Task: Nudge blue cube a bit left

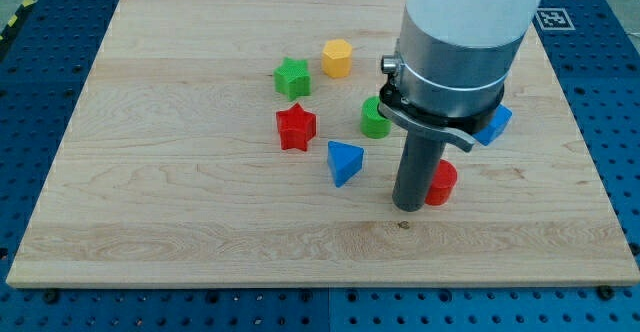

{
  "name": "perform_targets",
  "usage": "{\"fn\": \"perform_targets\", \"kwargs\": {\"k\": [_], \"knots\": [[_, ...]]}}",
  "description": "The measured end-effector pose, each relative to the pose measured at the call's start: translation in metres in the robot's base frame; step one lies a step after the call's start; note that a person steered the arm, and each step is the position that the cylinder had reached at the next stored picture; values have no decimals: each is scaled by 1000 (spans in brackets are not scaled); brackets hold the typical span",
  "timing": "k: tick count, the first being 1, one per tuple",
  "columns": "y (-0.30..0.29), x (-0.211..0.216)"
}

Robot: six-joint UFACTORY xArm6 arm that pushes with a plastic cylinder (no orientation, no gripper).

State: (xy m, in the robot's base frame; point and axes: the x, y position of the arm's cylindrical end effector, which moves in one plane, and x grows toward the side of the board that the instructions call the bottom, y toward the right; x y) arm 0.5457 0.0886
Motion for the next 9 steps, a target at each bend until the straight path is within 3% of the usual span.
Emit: {"fn": "perform_targets", "kwargs": {"k": [4,5,6,7,9], "knots": [[23,-1],[46,34],[119,39],[185,11],[194,-79]]}}
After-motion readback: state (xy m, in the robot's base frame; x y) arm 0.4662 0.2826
